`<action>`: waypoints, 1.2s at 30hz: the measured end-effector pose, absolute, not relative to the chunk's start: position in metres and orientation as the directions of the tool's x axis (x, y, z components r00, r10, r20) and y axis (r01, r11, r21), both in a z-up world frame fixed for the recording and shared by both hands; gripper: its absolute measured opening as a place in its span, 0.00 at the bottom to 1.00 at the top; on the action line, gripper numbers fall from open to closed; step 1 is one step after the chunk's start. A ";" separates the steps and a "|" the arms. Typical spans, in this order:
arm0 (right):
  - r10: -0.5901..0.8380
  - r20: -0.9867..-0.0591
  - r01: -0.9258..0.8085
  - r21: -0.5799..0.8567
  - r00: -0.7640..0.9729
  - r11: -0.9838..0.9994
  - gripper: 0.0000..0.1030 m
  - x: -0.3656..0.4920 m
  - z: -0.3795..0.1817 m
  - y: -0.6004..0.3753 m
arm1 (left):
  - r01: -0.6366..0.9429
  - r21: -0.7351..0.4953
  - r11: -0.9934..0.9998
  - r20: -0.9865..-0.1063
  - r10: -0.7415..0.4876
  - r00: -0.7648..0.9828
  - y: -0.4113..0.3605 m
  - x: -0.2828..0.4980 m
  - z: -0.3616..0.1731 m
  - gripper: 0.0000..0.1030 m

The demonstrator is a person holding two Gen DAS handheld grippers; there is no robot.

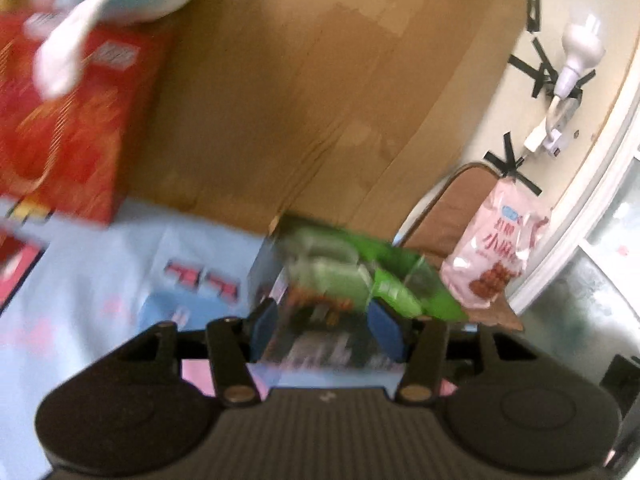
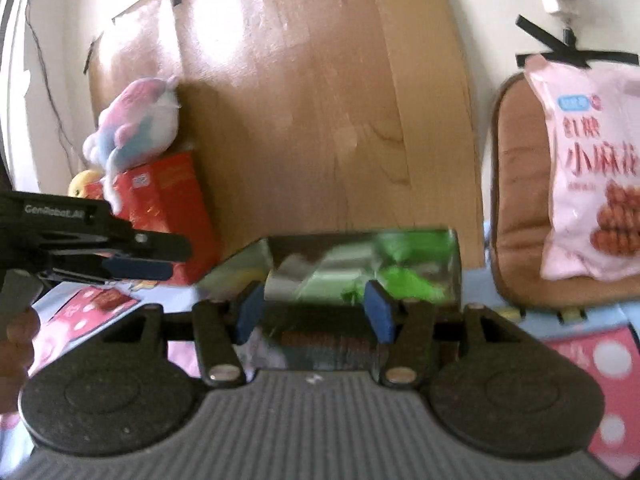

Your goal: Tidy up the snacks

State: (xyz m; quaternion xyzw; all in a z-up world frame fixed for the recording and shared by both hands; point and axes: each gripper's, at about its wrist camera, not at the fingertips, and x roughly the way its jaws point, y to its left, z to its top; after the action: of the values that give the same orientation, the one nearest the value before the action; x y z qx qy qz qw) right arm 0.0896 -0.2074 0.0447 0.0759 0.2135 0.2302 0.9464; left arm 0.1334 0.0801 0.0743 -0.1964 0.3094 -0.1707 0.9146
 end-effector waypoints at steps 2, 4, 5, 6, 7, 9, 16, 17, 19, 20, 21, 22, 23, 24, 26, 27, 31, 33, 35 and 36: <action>0.501 -0.385 -0.416 0.286 0.775 0.863 0.57 0.078 0.040 -0.207 | 0.172 -0.477 0.862 -0.524 -0.436 0.732 0.088 0.117 0.065 0.50; 0.540 -0.422 -0.426 0.338 0.728 0.839 0.57 0.070 0.031 -0.205 | 0.148 -0.494 0.857 -0.555 -0.442 0.704 0.090 0.104 0.053 0.50; 0.557 -0.433 -0.430 0.359 0.709 0.828 0.56 0.067 0.028 -0.203 | 0.137 -0.503 0.853 -0.569 -0.446 0.690 0.091 0.099 0.047 0.50; 0.564 -0.444 -0.428 0.373 0.697 0.823 0.56 0.063 0.025 -0.201 | 0.125 -0.512 0.850 -0.582 -0.450 0.677 0.091 0.095 0.042 0.50; 0.563 -0.457 -0.423 0.378 0.688 0.824 0.56 0.060 0.023 -0.200 | 0.113 -0.526 0.843 -0.590 -0.457 0.665 0.092 0.089 0.036 0.50; 0.572 -0.479 -0.417 0.397 0.666 0.818 0.56 0.054 0.017 -0.197 | 0.105 -0.557 0.824 -0.595 -0.484 0.641 0.094 0.079 0.027 0.50; 0.596 -0.515 -0.409 0.438 0.616 0.800 0.56 0.028 0.003 -0.198 | 0.167 -0.576 0.800 -0.600 -0.553 0.578 0.069 0.060 0.019 0.54; 0.603 -0.510 -0.414 0.442 0.613 0.795 0.57 0.025 0.003 -0.199 | 0.177 -0.565 0.806 -0.609 -0.552 0.570 0.062 0.058 0.017 0.54; 0.609 -0.513 -0.431 0.432 0.605 0.792 0.56 0.019 0.002 -0.200 | 0.186 -0.546 0.817 -0.619 -0.543 0.568 0.053 0.055 0.013 0.54; 0.598 -0.514 -0.443 0.401 0.615 0.801 0.55 0.015 0.002 -0.199 | 0.187 -0.546 0.816 -0.617 -0.543 0.570 0.051 0.055 0.012 0.54; 0.593 -0.515 -0.462 0.373 0.619 0.805 0.55 0.011 0.003 -0.197 | 0.189 -0.551 0.813 -0.618 -0.550 0.562 0.049 0.055 0.011 0.54; 0.599 -0.513 -0.479 0.360 0.615 0.801 0.55 0.008 0.002 -0.196 | 0.193 -0.553 0.811 -0.618 -0.554 0.558 0.047 0.054 0.011 0.54; 0.602 -0.512 -0.494 0.347 0.613 0.798 0.55 0.005 0.003 -0.194 | 0.197 -0.546 0.814 -0.621 -0.551 0.558 0.044 0.054 0.012 0.55; 0.592 -0.515 -0.504 0.317 0.619 0.803 0.55 0.001 0.004 -0.192 | 0.202 -0.537 0.819 -0.625 -0.547 0.557 0.041 0.053 0.013 0.56; 0.578 -0.520 -0.524 0.265 0.629 0.810 0.55 -0.007 0.002 -0.189 | 0.215 -0.524 0.824 -0.628 -0.545 0.556 0.035 0.052 0.014 0.57; 0.570 -0.520 -0.529 0.244 0.636 0.813 0.55 -0.011 0.002 -0.189 | 0.221 -0.517 0.827 -0.630 -0.543 0.555 0.031 0.051 0.014 0.57; 0.536 -0.528 -0.543 0.159 0.659 0.825 0.55 -0.026 0.000 -0.188 | 0.260 -0.485 0.835 -0.638 -0.542 0.547 0.015 0.049 0.015 0.57; 0.514 -0.535 -0.541 0.120 0.671 0.832 0.56 -0.032 -0.001 -0.189 | 0.276 -0.477 0.834 -0.640 -0.545 0.541 0.008 0.049 0.015 0.57; 0.497 -0.538 -0.539 0.092 0.680 0.837 0.56 -0.036 -0.001 -0.190 | 0.286 -0.476 0.832 -0.641 -0.550 0.535 0.004 0.048 0.015 0.58; 0.489 -0.541 -0.538 0.078 0.684 0.839 0.56 -0.038 -0.001 -0.191 | 0.292 -0.475 0.830 -0.641 -0.554 0.531 0.002 0.048 0.015 0.59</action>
State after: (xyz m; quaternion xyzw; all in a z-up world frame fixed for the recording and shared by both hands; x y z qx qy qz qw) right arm -0.0376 -0.1906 -0.0013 -0.0434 0.2818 0.2803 0.9166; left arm 0.0479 0.0022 0.0151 -0.1570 0.4173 -0.2456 0.8608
